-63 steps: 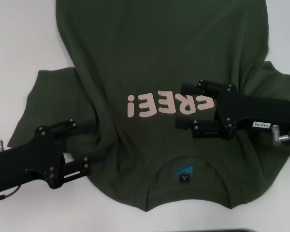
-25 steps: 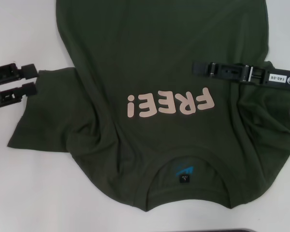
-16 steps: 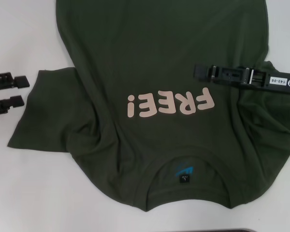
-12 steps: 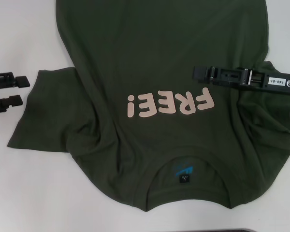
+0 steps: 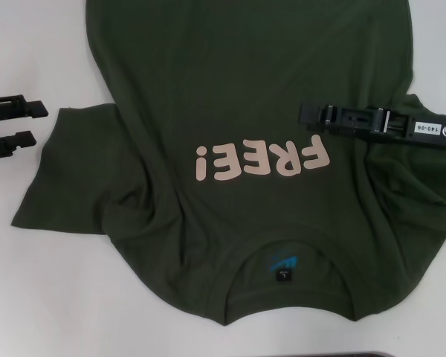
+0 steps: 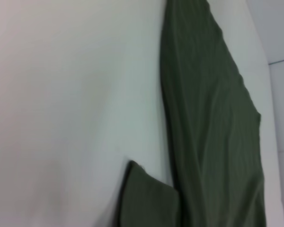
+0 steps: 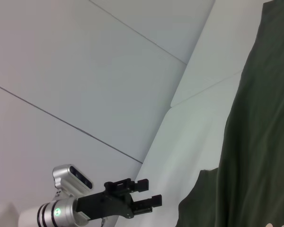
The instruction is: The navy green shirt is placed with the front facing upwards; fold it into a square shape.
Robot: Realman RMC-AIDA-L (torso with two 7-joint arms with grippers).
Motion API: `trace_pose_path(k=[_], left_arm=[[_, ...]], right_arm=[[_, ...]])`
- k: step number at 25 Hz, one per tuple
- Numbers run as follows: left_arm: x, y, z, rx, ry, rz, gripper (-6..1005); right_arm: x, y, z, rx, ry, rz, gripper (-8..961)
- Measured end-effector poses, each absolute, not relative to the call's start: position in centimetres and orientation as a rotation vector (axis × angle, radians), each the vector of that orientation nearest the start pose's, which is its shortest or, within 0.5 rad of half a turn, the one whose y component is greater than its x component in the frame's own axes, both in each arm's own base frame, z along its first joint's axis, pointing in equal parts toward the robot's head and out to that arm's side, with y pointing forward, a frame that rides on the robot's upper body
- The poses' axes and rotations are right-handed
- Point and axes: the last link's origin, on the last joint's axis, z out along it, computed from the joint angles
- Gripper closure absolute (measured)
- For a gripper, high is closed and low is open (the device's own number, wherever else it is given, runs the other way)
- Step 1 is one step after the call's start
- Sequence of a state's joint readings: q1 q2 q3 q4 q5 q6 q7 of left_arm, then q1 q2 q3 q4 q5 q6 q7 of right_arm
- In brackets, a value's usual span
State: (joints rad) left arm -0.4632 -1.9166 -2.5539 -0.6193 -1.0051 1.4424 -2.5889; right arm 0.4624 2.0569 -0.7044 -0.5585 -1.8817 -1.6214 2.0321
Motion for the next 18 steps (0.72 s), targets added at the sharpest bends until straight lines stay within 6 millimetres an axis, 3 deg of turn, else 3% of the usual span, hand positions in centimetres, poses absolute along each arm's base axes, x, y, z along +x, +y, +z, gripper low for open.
trace_pose_path(k=[18], left_arm=[[-35.7, 33.1, 5.3, 2.053, 2.686, 0.756, 347]], right_arm=[[27.9, 30.7, 0.2, -2.412, 1.703, 0.998, 96]])
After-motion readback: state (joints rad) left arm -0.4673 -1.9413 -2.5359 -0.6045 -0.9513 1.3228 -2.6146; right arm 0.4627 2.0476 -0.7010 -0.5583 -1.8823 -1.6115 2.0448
